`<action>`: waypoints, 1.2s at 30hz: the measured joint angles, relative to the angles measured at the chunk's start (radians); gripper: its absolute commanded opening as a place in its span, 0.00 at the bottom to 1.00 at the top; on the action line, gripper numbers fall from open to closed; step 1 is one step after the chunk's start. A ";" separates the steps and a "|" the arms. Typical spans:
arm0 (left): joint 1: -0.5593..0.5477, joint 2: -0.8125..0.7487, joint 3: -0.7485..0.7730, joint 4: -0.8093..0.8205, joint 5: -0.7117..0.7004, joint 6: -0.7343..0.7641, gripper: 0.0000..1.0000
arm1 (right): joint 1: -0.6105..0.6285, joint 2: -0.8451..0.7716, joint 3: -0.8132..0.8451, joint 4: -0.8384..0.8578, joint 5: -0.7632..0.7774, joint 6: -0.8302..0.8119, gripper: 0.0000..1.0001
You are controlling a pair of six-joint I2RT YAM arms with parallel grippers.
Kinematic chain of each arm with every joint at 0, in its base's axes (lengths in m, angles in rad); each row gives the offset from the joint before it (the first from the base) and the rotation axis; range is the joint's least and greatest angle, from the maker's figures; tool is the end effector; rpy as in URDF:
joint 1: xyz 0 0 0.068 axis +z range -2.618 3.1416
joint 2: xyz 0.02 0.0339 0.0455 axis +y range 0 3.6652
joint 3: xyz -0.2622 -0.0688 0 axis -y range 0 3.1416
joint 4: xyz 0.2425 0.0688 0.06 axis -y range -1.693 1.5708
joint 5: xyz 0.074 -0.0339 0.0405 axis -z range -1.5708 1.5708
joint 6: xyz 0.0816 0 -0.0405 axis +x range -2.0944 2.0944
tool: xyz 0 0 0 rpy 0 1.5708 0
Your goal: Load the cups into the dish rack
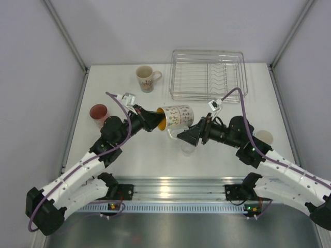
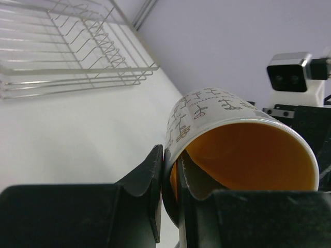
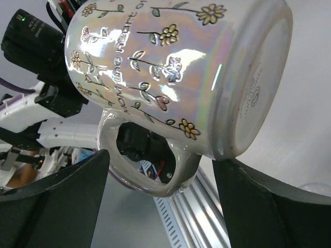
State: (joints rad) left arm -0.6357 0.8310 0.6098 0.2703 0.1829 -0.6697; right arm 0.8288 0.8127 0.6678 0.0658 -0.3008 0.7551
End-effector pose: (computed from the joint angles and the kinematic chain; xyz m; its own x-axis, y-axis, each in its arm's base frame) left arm 0.1900 -0.1586 0.3201 -0.4222 -0.4470 -0.7886 0.5969 0.5177 -0.6130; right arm 0.1442 0.1931 0.3162 -0.6582 0.2507 -0.7099 -0.6214 0.3514 0.7003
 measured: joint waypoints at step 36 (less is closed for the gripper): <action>0.018 -0.065 -0.135 0.511 0.095 -0.040 0.00 | 0.166 0.214 -0.035 0.605 -0.006 0.345 0.50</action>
State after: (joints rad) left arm -0.6182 0.7658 0.4747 0.7815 0.2779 -0.7094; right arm 0.9951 1.0264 0.6323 0.6708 -0.3065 1.1004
